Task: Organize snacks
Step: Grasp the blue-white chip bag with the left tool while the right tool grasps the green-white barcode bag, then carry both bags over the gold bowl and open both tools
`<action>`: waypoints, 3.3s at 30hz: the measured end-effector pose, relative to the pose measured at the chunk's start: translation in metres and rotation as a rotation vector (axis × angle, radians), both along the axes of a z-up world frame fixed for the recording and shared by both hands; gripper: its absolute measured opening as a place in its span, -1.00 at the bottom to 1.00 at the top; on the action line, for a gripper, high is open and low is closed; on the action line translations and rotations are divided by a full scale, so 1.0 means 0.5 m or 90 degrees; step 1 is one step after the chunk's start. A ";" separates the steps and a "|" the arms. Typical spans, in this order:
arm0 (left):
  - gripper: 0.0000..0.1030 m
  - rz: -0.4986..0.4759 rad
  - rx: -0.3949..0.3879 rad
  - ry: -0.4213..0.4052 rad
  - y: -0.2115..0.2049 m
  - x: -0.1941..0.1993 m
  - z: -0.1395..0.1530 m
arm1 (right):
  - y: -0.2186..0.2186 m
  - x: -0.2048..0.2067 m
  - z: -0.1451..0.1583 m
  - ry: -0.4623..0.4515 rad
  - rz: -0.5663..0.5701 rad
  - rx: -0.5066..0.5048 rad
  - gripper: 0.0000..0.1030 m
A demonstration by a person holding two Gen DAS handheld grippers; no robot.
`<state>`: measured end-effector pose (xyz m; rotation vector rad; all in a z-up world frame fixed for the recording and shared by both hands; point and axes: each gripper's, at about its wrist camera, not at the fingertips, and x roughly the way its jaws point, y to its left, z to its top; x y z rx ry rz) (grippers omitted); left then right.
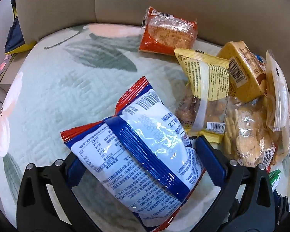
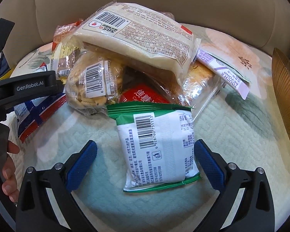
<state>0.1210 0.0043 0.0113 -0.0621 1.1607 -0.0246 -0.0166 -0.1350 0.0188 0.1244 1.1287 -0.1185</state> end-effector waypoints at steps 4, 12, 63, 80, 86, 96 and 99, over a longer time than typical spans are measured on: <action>0.94 0.000 0.001 -0.003 0.003 0.000 0.000 | -0.002 0.011 0.001 0.019 0.002 0.003 0.91; 0.94 -0.005 0.003 -0.018 0.020 -0.035 -0.012 | -0.004 0.023 0.000 0.030 0.005 0.009 0.91; -0.20 -0.032 0.017 -0.121 0.014 -0.175 0.123 | -0.157 0.055 0.188 -0.114 -0.066 0.202 -0.04; -0.20 -0.058 -0.010 -0.143 -0.033 -0.195 0.244 | -0.248 0.020 0.337 -0.184 -0.049 0.236 -0.04; -0.20 -0.092 -0.032 -0.174 -0.104 -0.171 0.325 | -0.339 -0.009 0.432 -0.214 -0.058 0.111 -0.04; -0.20 -0.244 -0.109 -0.190 -0.362 -0.175 0.391 | -0.528 -0.106 0.361 -0.199 -0.250 0.120 -0.04; -0.20 -0.303 -0.117 -0.186 -0.447 -0.192 0.388 | -0.560 -0.124 0.358 -0.198 -0.289 0.112 -0.04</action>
